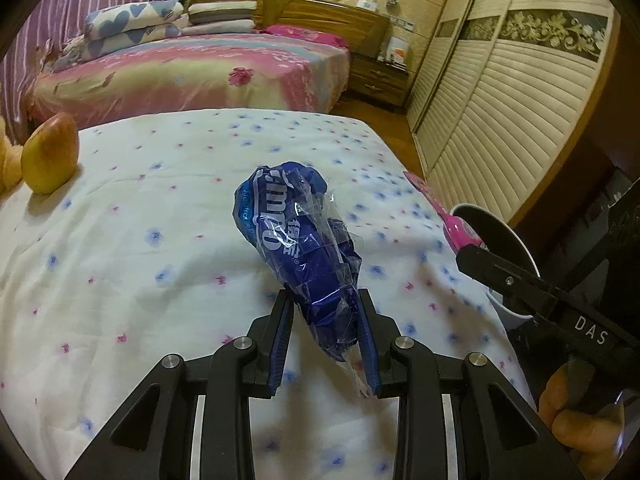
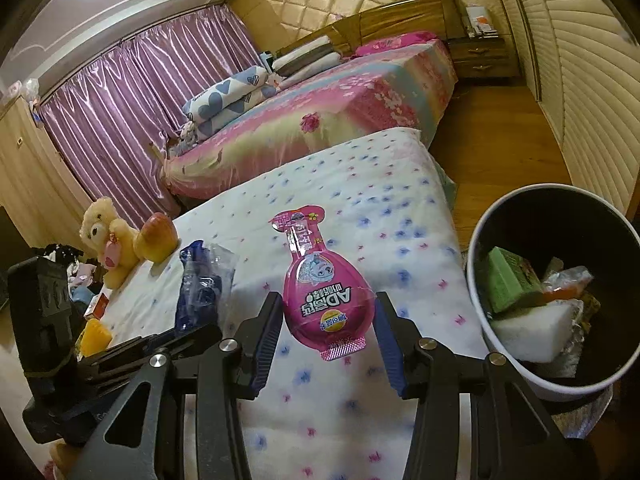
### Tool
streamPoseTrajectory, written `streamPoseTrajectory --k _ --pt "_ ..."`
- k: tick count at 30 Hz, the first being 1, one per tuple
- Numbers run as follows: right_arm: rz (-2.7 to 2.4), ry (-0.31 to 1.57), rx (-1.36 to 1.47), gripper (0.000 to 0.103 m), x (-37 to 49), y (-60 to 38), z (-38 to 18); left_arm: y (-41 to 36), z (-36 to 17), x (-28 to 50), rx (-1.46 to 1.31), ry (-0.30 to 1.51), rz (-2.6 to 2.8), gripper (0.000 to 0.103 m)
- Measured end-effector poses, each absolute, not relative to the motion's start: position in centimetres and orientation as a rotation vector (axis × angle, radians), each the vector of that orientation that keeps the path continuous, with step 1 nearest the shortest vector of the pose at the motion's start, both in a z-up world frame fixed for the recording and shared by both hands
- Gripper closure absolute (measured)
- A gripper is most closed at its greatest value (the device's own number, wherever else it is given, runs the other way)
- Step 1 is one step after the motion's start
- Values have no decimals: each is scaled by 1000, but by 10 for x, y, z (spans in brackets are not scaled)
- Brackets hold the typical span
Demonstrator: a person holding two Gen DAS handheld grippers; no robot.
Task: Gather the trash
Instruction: 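Grasp the blue bag with the left tool while the right tool grasps the pink candy pack, then carry the blue bag and pink candy pack with both tools over the bin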
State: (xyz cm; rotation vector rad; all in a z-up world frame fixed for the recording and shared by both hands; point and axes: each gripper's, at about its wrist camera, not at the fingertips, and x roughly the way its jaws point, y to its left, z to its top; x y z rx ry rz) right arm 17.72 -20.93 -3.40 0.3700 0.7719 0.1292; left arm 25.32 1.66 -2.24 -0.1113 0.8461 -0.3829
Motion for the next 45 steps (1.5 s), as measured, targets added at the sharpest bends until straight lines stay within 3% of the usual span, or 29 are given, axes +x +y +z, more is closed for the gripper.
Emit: streamPoseTrajectory --k 25,30,34,39,41,42,45 --pt "115 827 381 56 165 -217 -50 -8 -23 241 -74 870 -404 74" --pt "119 899 334 54 173 -215 -63 0 -29 243 -95 894 -403 74" --pt "121 896 236 45 175 -212 -59 2 -33 244 -114 909 -407 73" --pt "134 926 66 44 178 -201 -61 3 -36 245 -123 915 -411 73" --pt "141 929 29 47 178 -196 -62 2 -37 246 -124 919 -413 73" --pt "138 931 18 58 178 -195 -63 1 -37 245 -124 920 -414 73" --pt "126 928 -1 57 176 -192 -62 0 -37 244 -123 918 -420 73"
